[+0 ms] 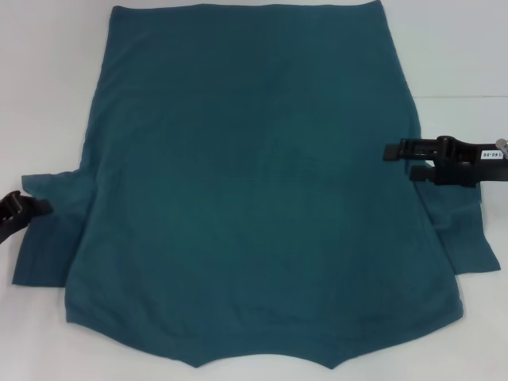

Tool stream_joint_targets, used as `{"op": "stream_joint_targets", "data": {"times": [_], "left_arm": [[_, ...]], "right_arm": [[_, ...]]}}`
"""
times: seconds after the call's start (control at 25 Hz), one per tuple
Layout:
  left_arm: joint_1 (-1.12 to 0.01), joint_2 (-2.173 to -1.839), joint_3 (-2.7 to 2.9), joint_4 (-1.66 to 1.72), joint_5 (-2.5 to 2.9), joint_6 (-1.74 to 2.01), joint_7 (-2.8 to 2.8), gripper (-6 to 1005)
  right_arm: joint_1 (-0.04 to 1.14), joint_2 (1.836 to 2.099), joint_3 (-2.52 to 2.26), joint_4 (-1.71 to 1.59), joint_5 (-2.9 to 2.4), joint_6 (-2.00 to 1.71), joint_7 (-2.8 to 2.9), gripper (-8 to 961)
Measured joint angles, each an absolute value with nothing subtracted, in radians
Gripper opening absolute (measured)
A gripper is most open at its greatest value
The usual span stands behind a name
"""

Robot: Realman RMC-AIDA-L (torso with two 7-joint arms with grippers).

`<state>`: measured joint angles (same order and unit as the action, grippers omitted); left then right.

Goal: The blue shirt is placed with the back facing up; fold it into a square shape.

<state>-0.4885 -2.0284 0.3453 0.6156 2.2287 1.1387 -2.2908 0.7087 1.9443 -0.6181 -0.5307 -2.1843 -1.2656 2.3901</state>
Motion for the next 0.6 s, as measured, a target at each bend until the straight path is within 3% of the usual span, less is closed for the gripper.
{"op": "stream_joint_targets", "data": {"times": [0.28,0.6], "left_arm": [[-0.494,-2.031,0.414,0.708,2.251,1.179,-2.14,3],[-0.51,-2.033,0.573,0.863,2.379,1.168,-2.18,2]], "right_arm": [[0.705,1.943,-0.621,-0.531,-2.184,-1.26,2.388,883],[0.704,1.943,-0.622,-0.531,-2.184,-1.26,2.388,883]]}}
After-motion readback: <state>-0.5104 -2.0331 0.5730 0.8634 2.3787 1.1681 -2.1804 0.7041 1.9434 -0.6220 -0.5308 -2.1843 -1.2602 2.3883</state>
